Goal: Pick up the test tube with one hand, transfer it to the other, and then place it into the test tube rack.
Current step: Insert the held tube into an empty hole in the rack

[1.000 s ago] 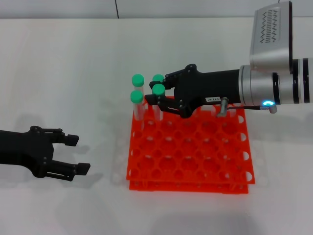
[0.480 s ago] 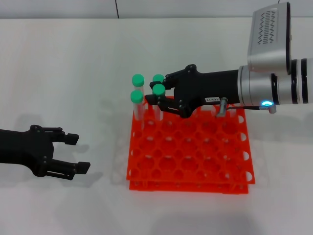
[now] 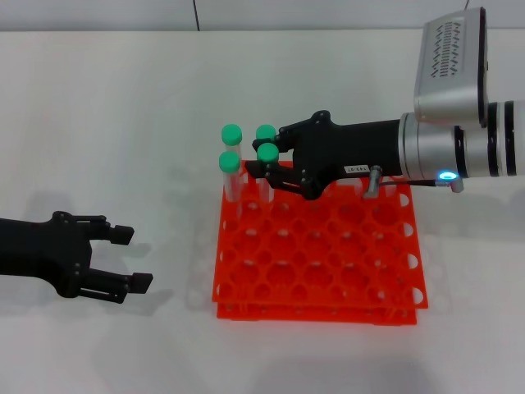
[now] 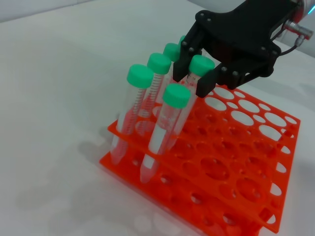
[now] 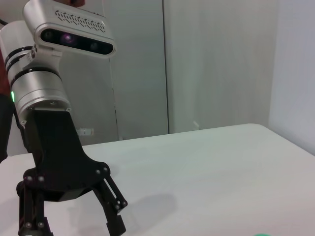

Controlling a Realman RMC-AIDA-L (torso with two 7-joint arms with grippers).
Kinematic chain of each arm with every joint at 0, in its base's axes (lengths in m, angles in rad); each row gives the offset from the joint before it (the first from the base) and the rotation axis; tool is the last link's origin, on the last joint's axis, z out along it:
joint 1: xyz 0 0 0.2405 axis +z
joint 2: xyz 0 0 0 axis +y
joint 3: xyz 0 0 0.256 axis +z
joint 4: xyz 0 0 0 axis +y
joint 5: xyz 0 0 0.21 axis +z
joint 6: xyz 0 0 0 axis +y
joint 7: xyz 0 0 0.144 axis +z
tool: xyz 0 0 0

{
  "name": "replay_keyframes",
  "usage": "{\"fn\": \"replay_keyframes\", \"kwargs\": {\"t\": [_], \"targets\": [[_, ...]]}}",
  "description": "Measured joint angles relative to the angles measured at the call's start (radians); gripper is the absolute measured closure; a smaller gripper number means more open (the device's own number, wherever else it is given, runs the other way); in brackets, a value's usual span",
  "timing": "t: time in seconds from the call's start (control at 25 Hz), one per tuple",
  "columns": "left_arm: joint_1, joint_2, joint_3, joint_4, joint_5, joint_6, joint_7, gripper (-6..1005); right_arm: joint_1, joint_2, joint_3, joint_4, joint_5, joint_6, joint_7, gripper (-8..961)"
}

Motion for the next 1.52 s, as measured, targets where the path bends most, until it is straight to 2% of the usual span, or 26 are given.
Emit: {"fn": "replay_keyframes", "kwargs": {"t": [1.52], "targets": [[-0.005, 0.000, 0.000, 0.000, 0.000, -0.003, 0.002, 120, 0.005, -0.003, 0.002, 0.000, 0.000, 0.015, 0.002, 678]]}}
